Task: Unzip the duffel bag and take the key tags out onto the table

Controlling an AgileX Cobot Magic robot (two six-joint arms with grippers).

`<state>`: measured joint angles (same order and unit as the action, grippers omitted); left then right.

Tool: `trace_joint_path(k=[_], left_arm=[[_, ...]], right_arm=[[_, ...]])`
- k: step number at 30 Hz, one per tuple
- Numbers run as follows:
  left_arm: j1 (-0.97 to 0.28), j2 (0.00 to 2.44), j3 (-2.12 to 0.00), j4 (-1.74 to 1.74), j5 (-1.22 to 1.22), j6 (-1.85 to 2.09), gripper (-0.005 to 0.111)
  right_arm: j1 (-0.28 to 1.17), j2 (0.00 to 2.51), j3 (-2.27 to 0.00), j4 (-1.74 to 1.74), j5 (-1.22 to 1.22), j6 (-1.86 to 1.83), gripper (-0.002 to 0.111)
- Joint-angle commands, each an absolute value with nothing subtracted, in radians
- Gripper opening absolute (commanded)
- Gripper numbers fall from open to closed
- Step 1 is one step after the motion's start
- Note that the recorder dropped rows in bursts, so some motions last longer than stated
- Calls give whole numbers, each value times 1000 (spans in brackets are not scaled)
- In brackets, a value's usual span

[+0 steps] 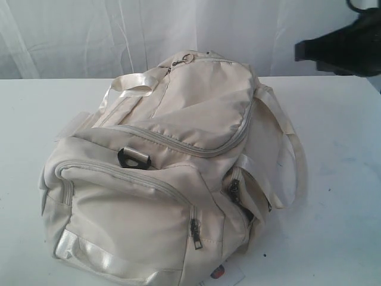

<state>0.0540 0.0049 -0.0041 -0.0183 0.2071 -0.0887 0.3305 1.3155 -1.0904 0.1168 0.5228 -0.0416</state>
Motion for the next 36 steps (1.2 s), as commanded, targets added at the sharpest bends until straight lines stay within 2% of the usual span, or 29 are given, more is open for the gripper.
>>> trace_joint_path(k=[1,13,23,29,36], left_arm=[[56,0,0,-28,202,-90,0],[56,0,0,-28,202,-90,0],[56,0,0,-28,187,-90,0],[56,0,0,-28,-72,-125,0],[56,0,0,-28,-589,-285,0]], right_arm=[[385,1420,-1220,169,695,-107,0],[412,1429,-1243,191,1063,-231,0],[412,1427,-1243,242,1094,-268,0],[412,1427,-1243,322,1090,-319,0],[412,1427,-1243,338,1089,-336,0]])
